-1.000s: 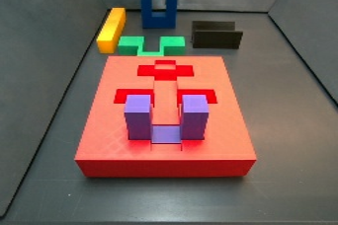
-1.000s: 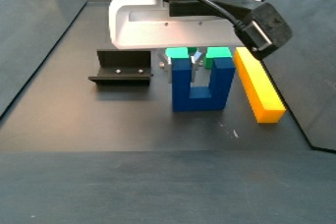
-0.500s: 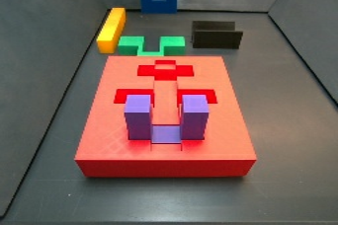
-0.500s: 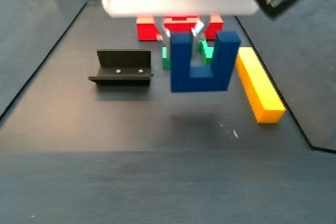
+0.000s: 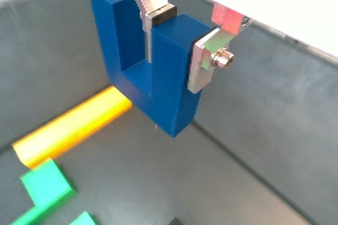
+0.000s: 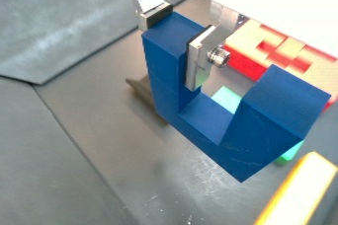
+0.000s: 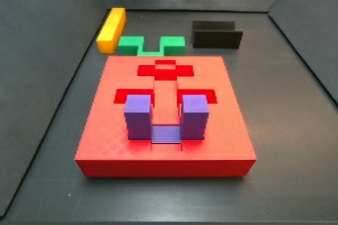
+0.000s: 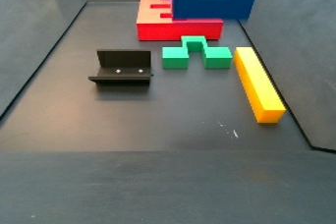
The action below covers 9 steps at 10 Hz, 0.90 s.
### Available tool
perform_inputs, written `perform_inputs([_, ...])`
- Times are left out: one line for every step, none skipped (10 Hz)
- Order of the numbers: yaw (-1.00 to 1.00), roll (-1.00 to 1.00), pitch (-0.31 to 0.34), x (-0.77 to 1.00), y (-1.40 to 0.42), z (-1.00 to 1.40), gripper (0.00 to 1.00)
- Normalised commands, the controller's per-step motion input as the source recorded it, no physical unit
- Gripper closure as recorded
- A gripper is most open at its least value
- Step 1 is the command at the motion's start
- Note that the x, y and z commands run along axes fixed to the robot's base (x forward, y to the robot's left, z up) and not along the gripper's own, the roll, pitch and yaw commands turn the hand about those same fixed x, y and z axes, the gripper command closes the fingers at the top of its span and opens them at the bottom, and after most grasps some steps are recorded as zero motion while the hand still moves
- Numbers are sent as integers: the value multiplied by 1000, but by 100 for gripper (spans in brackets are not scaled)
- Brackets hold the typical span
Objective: Pick up the blue object. Move up. Move to above the board. Insert the blue object.
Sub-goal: Move to above the board.
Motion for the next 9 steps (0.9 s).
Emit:
perform_inputs([6,13,70,19,-4,418,100])
perform_inputs([6,6,49,28,5,191,100])
perform_inputs([5,2,51,16,1,168,100])
perform_inputs([-218,-92,244,-90,-1400,161,100])
perform_inputs([-173,-47,198,-89,-1400,151,100])
perform_inputs([-87,-16,116,-95,-1400,152,100])
perform_inputs([-53,-28,54,-98,-1400,152,100])
perform_inputs([-28,-18,36,-101,-1400,153,100])
perform_inputs([-11,-10,27,-100,-1400,157,100])
